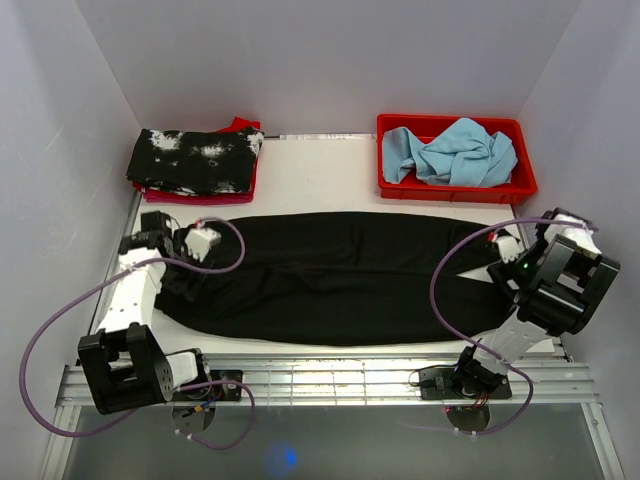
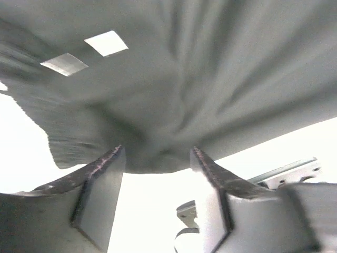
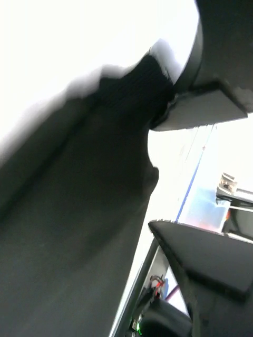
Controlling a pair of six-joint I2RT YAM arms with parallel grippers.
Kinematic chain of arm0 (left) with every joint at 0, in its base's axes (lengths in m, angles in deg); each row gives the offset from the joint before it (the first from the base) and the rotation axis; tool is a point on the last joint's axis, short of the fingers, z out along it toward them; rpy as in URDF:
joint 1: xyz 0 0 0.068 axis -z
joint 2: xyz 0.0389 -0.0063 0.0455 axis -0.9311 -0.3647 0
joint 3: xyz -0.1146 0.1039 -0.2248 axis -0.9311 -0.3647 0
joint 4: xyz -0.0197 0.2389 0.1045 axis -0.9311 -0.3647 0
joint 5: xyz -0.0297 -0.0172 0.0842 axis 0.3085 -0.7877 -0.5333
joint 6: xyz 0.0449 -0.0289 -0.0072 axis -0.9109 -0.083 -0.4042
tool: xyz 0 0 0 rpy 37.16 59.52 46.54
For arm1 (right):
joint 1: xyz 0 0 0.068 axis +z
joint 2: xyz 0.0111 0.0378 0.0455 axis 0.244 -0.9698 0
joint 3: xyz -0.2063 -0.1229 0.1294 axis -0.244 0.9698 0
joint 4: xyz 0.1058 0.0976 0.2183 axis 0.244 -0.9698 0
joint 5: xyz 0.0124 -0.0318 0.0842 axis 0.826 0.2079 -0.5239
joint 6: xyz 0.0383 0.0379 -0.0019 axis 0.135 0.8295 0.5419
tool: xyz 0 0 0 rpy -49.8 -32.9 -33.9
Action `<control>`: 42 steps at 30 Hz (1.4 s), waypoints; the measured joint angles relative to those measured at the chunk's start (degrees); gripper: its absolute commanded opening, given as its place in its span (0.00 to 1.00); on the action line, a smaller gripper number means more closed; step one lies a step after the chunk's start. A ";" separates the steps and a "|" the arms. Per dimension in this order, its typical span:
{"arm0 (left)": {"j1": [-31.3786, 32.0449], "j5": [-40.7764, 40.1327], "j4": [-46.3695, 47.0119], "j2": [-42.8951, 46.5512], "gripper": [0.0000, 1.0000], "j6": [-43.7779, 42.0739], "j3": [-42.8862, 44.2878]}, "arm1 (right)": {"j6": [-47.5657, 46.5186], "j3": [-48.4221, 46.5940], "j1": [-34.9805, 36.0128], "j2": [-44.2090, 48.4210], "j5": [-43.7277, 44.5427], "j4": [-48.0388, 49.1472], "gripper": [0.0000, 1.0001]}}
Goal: Fold and stack the trousers
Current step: Flatten the trousers out
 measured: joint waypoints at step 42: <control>0.92 9.05 9.55 -33.24 0.69 1.27 28.70 | -5.27 -22.53 14.43 -11.69 -11.34 3.10 0.72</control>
